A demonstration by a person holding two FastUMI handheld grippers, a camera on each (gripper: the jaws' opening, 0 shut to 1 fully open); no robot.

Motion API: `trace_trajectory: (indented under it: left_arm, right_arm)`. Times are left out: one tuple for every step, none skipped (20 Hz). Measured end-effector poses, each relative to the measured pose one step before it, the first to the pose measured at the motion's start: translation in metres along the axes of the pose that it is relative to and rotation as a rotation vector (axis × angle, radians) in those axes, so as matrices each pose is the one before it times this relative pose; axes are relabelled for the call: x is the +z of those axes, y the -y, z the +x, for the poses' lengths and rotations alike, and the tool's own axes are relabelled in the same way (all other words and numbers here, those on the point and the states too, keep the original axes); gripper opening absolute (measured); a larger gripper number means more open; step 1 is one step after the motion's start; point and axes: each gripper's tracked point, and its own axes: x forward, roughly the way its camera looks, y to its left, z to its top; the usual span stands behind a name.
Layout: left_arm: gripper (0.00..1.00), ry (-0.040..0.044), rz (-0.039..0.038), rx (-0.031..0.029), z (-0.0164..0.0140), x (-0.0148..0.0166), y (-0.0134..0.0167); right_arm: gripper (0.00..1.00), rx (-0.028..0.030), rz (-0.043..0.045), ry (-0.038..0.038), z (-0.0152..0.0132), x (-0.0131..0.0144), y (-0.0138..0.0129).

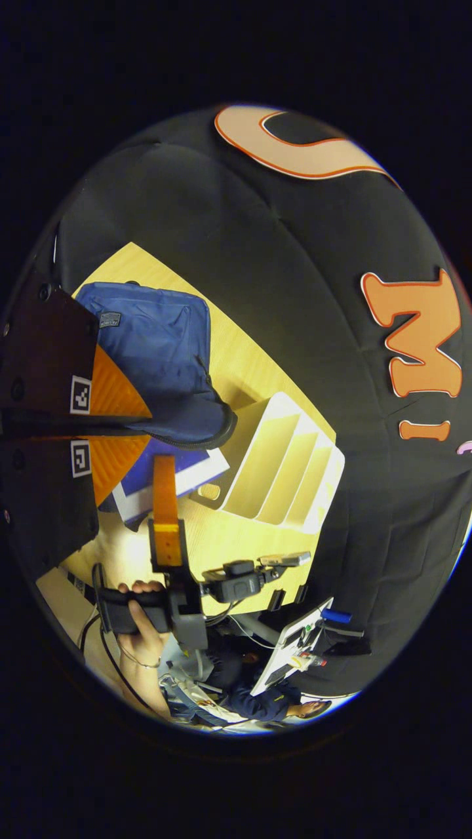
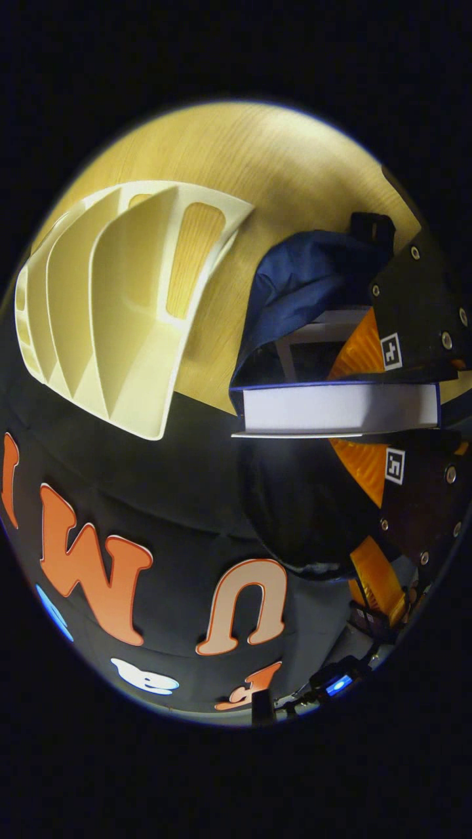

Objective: Open the schoolbag, grab two books from the bookshelf and put them into the schoolbag.

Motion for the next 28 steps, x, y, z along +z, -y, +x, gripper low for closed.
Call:
trace_trajectory:
  left_arm:
    - [0.01, 0.00402, -0.01386, -0.00623, 0.00135, 0.00162, -0.00035]
    - [0.00, 0.00402, -0.00268, 0.00127, 0.00059, 0.00123, -0.00206]
    - [0.00, -0.00329, 0.00537, 0.00489, 0.00051, -0.00073, -0.00177]
    - [0.00, -0.00054, 0.00254, 0.00053, -0.00141, -0.00072, 0.00007]
    - [0.01, -0.00326, 0.00151, -0.00618, 0.00054, -0.00049, 0.00154]
    - [0.01, -0.00181, 0.00013, -0.00534, 0.00153, -0.00160, -0.00007]
    - [0.00, -0.00225, 0.00109, -0.00299, 0.00110, 0.00055, 0.00073]
    - [0.00, -0.00093, -0.00368, -0.00019, 0.00080, 0.00097, -0.00129]
    - [0.00, 0.00136, -0.00696, 0.00017, 0.00064, 0.00041, -0.00088]
    - [0.01, -0.00070, -0.00696, 0.00418, -0.00040, -0.00089, -0.00225]
    - [0.00, -0.00417, -0.00514, 0.00471, 0.00069, -0.00150, -0.00185]
    - [0.00, -0.00286, -0.00601, 0.00415, 0.00031, -0.00309, -0.00116]
    - [0.00, -0.00001, -0.00647, 0.00057, -0.00004, -0.00218, -0.00005]
    - [0.00, 0.00177, -0.00644, -0.00213, 0.00077, -0.00021, 0.00095]
    - [0.01, 0.00164, -0.00502, -0.00200, 0.00088, 0.00001, 0.00088]
    - [0.00, 0.00069, -0.00623, -0.00167, 0.00011, -0.00101, 0.00095]
    - [0.00, -0.00261, -0.00516, 0.00028, 0.00102, -0.00124, 0.00078]
    - [0.00, -0.00246, -0.00557, 0.00086, 0.00110, -0.00164, 0.00117]
    - [0.00, -0.00264, -0.00335, 0.00203, 0.00041, -0.00204, 0.00044]
    - [0.00, -0.00568, -0.00418, 0.00026, 0.00148, -0.00154, 0.00166]
    - [0.00, 0.00175, -0.00786, 0.00250, 0.00005, -0.00245, 0.00046]
    - [0.00, -0.00221, -0.01057, 0.00083, 0.00142, -0.00023, 0.00009]
    - [0.00, -0.00156, -0.01285, 0.00161, 0.00070, -0.00156, 0.00036]
    - [0.00, -0.00467, -0.01585, 0.00444, 0.00091, -0.00209, 0.00009]
    - [0.00, -0.00383, -0.01385, 0.00505, 0.00320, 0.00031, 0.00026]
    - [0.00, -0.00291, -0.01114, 0.00288, 0.00192, -0.00145, 0.00139]
    - [0.01, -0.00568, -0.01262, 0.00128, 0.00193, -0.00120, 0.00258]
    - [0.00, -0.00157, -0.01036, 0.00494, 0.00240, -0.00159, 0.00170]
  right_arm:
    - [0.28, 0.00270, 0.00137, 0.00189, 0.00578, -0.00264, -0.00182]
    - [0.28, 0.00091, -0.00219, -0.00697, 0.00513, -0.00310, -0.00085]
    - [0.28, 0.00260, -0.00205, -0.00510, 0.00453, -0.00231, -0.00032]
    - [0.28, 0.00103, 0.00292, -0.00424, 0.00627, -0.00304, -0.00067]
    - [0.28, -0.00403, -0.00220, -0.00918, 0.00611, -0.00389, 0.00181]
    - [0.28, -0.00305, 0.00868, -0.01817, 0.00468, -0.00432, 0.00083]
    - [0.28, -0.00269, 0.01015, -0.01773, 0.00093, -0.00366, -0.00069]
    - [0.29, -0.00999, 0.00783, -0.01239, 0.00016, -0.00142, 0.00243]
    - [0.30, -0.01330, 0.00016, -0.01617, -0.00031, -0.00120, 0.00181]
    - [0.34, -0.03304, -0.00242, -0.02109, -0.00144, -0.00076, 0.00297]
    - [0.36, -0.03996, -0.01252, -0.01353, -0.00250, 0.00263, 0.00465]
    - [0.43, -0.03548, -0.02829, -0.00405, -0.00400, 0.00311, 0.00399]
    - [0.46, -0.02665, -0.03973, -0.00721, -0.00528, 0.00268, 0.00314]
    - [0.31, -0.01326, -0.02425, -0.00118, -0.00461, 0.00163, 0.00006]
    - [0.53, -0.00070, -0.01209, -0.01410, -0.00259, 0.00137, -0.00104]
    - [0.61, -0.00813, -0.00561, -0.02013, -0.00396, -0.00054, 0.00010]
    - [0.65, -0.01030, -0.00592, -0.01345, -0.00339, 0.00071, -0.00002]
    - [0.78, -0.01147, -0.00886, -0.01067, -0.00399, 0.00158, 0.00281]
    - [0.84, -0.00725, -0.01004, -0.00970, -0.00146, 0.00112, 0.00320]
    - [0.91, -0.01111, -0.01155, -0.01124, -0.00351, -0.00052, 0.00492]
    - [0.94, -0.01432, -0.01167, -0.01152, -0.00308, -0.00113, 0.00458]
    - [0.95, -0.01706, -0.01418, -0.00766, -0.00358, 0.00017, 0.00533]
    - [0.95, -0.01876, -0.01182, -0.00628, -0.00358, 0.00089, 0.00627]
    - [0.96, -0.01567, -0.00900, -0.00659, -0.00352, 0.00104, 0.00665]
    - [0.96, -0.00862, -0.00159, -0.00552, -0.00641, 0.00070, 0.00529]
    - [0.97, -0.00611, -0.00083, -0.00511, -0.00537, 0.00281, 0.00525]
    - [0.97, -0.01064, -0.00344, 0.00084, -0.00561, 0.00376, 0.00744]
    - [0.97, -0.00830, -0.00203, 0.00521, -0.00522, 0.00444, 0.00692]
